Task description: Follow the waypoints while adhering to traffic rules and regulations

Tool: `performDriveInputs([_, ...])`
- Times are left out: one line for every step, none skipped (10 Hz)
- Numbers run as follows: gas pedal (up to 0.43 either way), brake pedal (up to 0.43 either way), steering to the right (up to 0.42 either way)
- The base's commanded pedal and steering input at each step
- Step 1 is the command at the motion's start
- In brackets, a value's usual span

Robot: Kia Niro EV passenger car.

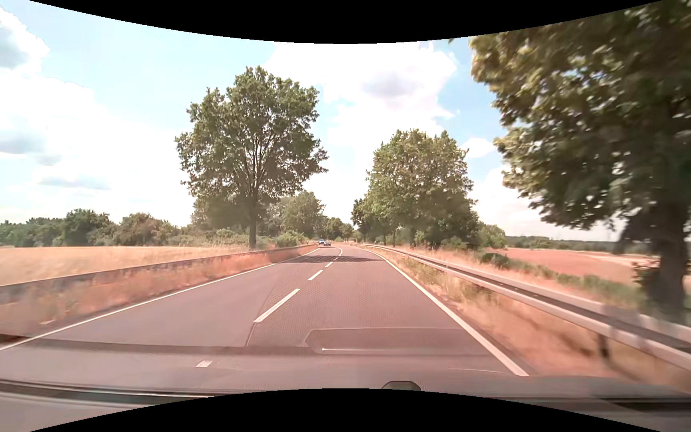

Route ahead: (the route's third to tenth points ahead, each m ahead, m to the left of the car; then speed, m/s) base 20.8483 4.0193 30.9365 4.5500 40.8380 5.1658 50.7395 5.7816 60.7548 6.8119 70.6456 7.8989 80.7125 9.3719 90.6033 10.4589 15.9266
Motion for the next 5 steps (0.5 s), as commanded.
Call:
performDriveInputs([0.079, 0.0, -0.009])
performDriveInputs([0.079, 0.0, -0.01])
performDriveInputs([0.079, 0.0, -0.009])
performDriveInputs([0.079, 0.0, -0.009])
performDriveInputs([0.079, 0.0, -0.009])
